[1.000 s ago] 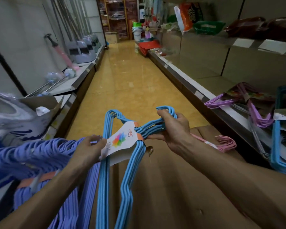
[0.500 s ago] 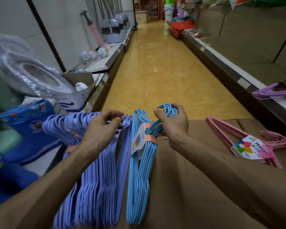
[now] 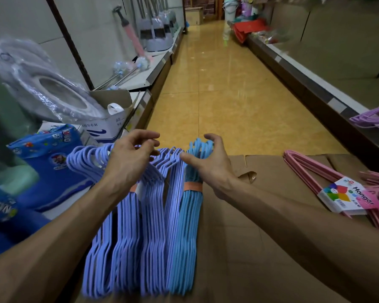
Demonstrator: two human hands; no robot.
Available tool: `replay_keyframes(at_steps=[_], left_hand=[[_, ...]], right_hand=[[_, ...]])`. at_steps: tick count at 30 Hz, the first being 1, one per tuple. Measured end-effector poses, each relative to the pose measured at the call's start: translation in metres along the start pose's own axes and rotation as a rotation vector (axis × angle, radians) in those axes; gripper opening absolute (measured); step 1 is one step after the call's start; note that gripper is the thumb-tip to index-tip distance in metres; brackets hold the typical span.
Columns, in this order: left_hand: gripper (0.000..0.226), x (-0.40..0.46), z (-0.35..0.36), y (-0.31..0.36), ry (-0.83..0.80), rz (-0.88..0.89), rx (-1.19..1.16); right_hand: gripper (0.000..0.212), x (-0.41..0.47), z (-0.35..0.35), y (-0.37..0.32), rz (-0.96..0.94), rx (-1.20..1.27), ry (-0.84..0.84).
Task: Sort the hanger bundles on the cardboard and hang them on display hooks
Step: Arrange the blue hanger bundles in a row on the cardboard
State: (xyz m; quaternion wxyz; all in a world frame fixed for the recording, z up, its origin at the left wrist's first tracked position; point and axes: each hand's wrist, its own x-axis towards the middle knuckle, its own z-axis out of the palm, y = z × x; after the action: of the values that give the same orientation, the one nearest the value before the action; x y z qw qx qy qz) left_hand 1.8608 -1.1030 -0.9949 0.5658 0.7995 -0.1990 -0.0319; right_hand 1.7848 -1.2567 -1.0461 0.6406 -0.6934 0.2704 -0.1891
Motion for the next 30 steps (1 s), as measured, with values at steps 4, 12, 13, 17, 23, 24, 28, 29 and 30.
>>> replay_keyframes(at_steps=[4, 12, 13, 17, 23, 24, 28, 29, 30], left_hand=[[0.022, 0.009, -0.009, 0.000, -0.034, 0.066, 0.138], [0.034, 0.018, -0.012, -0.015, -0.273, 0.276, 0.608], [0.035, 0.019, -0.014, -0.018, -0.274, 0.279, 0.645], [0.037, 0.022, -0.023, -0.026, -0.255, 0.283, 0.777], [0.038, 0.020, -0.020, -0.016, -0.249, 0.199, 0.803], [0.037, 0.020, -0.017, -0.012, -0.242, 0.186, 0.790], [0.037, 0.017, -0.003, 0.006, -0.210, 0.205, 0.733], [0.035, 0.016, 0.002, 0.010, -0.198, 0.236, 0.718], [0.033, 0.015, 0.007, 0.014, -0.185, 0.268, 0.694]], right_hand=[[0.092, 0.000, 0.010, 0.000, -0.023, -0.099, -0.186], [0.079, 0.002, 0.027, 0.011, -0.033, -0.182, -0.398], [0.076, 0.001, 0.028, 0.012, -0.035, -0.215, -0.415], [0.072, 0.000, 0.034, 0.013, -0.085, -0.376, -0.473], [0.059, -0.008, 0.025, 0.023, -0.091, -0.460, -0.484], [0.059, -0.010, 0.018, 0.026, -0.091, -0.484, -0.485], [0.062, -0.012, -0.018, 0.032, -0.106, -0.630, -0.464], [0.060, -0.013, -0.028, 0.032, -0.114, -0.660, -0.450], [0.056, -0.014, -0.037, 0.032, -0.128, -0.686, -0.433]])
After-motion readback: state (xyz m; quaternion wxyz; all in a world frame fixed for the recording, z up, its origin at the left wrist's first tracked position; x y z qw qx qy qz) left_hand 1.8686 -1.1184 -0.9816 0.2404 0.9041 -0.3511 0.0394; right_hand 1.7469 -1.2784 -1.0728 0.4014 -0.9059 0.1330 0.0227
